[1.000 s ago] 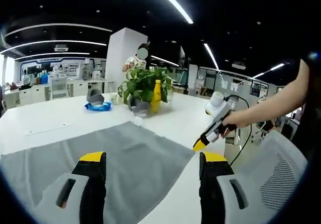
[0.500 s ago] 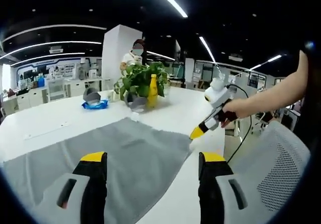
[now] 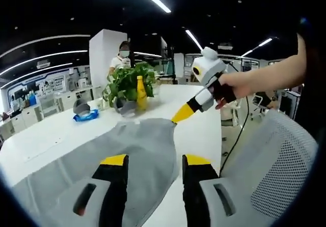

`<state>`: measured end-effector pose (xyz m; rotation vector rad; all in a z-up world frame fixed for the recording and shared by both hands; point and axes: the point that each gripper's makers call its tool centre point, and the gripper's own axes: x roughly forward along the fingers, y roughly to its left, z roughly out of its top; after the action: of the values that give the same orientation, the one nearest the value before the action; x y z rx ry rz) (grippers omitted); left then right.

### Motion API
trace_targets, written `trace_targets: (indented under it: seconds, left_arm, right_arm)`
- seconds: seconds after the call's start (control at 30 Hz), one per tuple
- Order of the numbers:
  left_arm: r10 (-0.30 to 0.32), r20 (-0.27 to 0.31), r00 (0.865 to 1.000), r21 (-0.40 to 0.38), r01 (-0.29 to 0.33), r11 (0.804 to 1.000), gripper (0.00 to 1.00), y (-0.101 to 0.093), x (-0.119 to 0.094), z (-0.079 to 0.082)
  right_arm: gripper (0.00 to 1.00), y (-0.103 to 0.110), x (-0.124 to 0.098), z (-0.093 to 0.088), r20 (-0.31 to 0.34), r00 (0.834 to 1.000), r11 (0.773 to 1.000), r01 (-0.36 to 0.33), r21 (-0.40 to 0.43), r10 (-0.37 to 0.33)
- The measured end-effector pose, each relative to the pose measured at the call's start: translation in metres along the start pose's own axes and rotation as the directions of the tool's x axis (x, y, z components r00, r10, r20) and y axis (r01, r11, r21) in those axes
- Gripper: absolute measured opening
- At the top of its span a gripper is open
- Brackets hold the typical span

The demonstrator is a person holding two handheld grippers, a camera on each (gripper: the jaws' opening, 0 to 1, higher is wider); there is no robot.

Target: Fold the towel on the table until its edges align and the towel forms a compact rectangular stack.

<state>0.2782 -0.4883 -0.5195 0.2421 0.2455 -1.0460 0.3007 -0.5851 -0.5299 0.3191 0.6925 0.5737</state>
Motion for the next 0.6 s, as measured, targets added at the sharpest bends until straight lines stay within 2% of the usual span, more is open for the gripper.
trace_targets:
  seconds: [0.07, 0.17, 0.3, 0.47, 0.6]
  left_arm:
    - [-0.006, 0.001, 1.0, 0.04, 0.006, 0.999, 0.35, -0.003, 0.0, 0.002]
    - [-0.005, -0.002, 1.0, 0.08, 0.005, 0.997, 0.35, -0.005, 0.001, 0.002]
    - [-0.015, 0.013, 1.0, 0.091, 0.014, 0.996, 0.31, -0.007, 0.001, 0.006]
    - [-0.013, 0.021, 1.0, 0.117, 0.01, 0.993, 0.23, -0.007, -0.001, 0.009]
    - [0.002, 0.028, 1.0, 0.18, -0.007, 0.984, 0.21, -0.007, -0.003, 0.012]
  right_arm:
    - [0.0, 0.011, 0.004, 0.002, 0.002, 1.0, 1.0, -0.023, -0.007, 0.023]
    - [0.0, 0.033, 0.011, 0.005, 0.005, 0.997, 0.997, -0.072, -0.014, 0.072]
    - [0.0, 0.059, 0.02, 0.004, -0.006, 0.991, 0.991, -0.136, -0.018, 0.136]
    - [0.0, 0.079, 0.028, -0.004, -0.029, 0.983, 0.983, -0.182, -0.012, 0.182]
    - [0.0, 0.093, 0.031, -0.011, -0.048, 0.975, 0.976, -0.216, -0.006, 0.216]
